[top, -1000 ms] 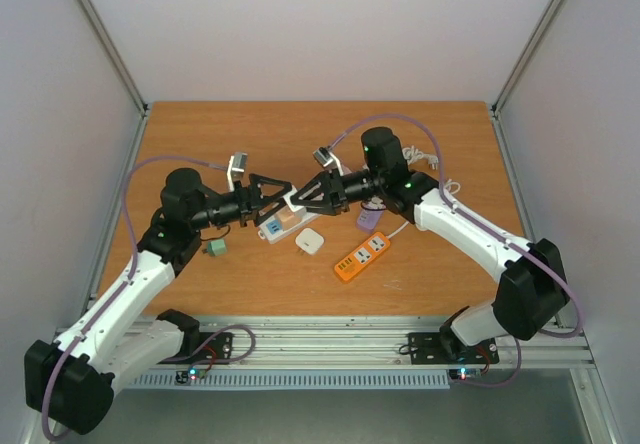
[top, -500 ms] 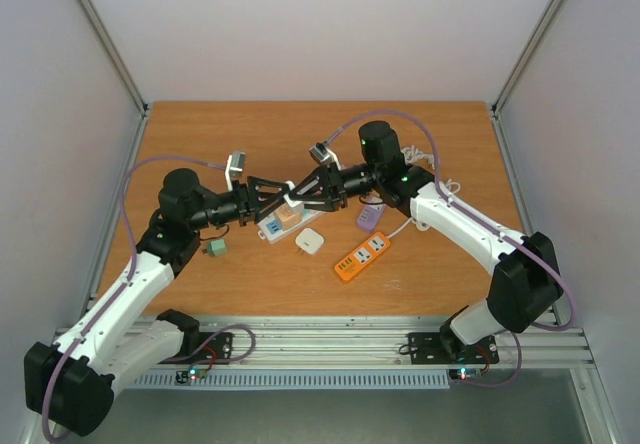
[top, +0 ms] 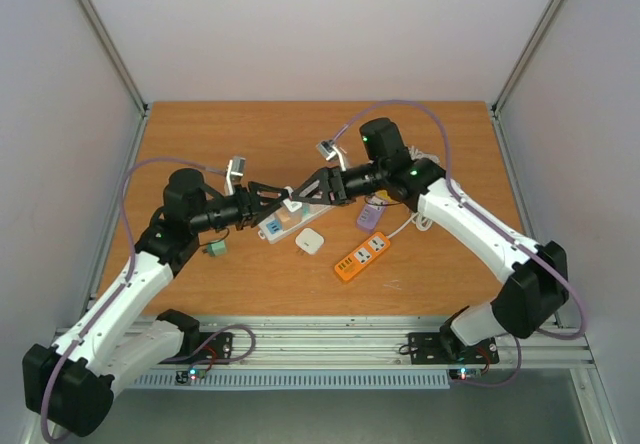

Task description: Insert the plug

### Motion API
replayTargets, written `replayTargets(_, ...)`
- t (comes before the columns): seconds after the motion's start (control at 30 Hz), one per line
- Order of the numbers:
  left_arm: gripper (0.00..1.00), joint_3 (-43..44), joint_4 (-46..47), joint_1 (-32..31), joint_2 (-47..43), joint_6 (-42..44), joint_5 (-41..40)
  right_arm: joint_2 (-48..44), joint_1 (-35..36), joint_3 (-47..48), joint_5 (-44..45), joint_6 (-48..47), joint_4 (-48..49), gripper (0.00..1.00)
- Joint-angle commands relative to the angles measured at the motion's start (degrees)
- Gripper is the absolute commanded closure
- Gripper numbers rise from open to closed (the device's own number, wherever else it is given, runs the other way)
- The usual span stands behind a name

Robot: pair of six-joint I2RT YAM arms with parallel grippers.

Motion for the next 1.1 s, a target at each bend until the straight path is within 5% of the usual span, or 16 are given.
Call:
replayTargets(0.0, 0.57, 3.4, -9.8, 0.1, -0.7, 5.5, -9.0, -6.7, 0.5, 0.6, 13.4, -14.9, -6.5, 0.11)
replayTargets(0.2, 0.58, 4.5, -13.3, 0.4, -0.7, 6.3, -16.0, -10.4, 9.5, -0.1, 38.6, -28.6, -11.3, 0.13)
replayTargets(0.37, 0.58, 3.9, -12.2, 0.5, -0.4, 4.9, -16.1, -6.4, 15.6, 2.3, 49.1, -32.8, -12.3, 0.18)
replayTargets(0.87, 0.57, 2.3, -10.8, 1.0, -1.4, 3.4, -14.6, 5.0, 19.1, 11.2, 54.0, -31.8, -9.6, 0.42)
replayTargets(1.07, 0.53, 2.1, -11.3, 1.6, -2.0, 3.4, -13.8, 6.6, 18.3, 13.0, 51.9, -32.9, -12.8, 0.74)
